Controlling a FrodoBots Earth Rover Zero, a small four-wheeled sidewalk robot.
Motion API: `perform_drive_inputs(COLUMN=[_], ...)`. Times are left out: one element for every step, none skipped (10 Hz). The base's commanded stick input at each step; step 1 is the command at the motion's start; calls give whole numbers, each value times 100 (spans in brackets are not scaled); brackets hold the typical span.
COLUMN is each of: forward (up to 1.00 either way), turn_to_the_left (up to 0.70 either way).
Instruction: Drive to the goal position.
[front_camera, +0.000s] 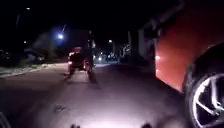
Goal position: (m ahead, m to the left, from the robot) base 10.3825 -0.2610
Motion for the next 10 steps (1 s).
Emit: perform_drive_inputs(forward=[100, 100, 100, 100, 100, 100, 100, 100, 100, 100], turn_to_the_left=[0, 0, 0, 0, 0, 0, 0, 0, -21, -40])
